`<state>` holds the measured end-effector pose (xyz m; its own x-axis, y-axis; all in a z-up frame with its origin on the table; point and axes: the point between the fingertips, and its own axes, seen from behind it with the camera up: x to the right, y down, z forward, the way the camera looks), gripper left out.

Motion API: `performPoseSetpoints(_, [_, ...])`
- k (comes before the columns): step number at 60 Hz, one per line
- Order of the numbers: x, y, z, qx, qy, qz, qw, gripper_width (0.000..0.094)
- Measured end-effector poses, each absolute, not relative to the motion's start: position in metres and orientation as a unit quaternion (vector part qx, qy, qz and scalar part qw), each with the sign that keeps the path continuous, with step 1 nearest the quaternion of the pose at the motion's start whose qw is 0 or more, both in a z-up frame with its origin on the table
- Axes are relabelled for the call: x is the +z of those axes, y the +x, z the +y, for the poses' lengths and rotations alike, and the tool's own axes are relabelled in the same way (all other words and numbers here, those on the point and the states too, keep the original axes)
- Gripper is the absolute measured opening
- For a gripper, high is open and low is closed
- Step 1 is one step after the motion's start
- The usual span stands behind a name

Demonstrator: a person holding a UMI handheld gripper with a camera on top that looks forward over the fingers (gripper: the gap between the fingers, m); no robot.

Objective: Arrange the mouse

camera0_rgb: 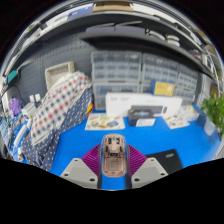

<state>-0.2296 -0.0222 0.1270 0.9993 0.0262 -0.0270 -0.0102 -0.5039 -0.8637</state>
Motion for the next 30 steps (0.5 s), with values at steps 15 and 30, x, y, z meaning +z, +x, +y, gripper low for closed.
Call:
performPoseSetpoints(15, [0.246, -0.101, -0.040, -0.029, -0.821, 0.034, 0.569, 0.0338])
performPoseSetpoints(30, [0.180, -0.026, -0.061, -0.026, -0.849, 0.049, 0.526, 0.0334])
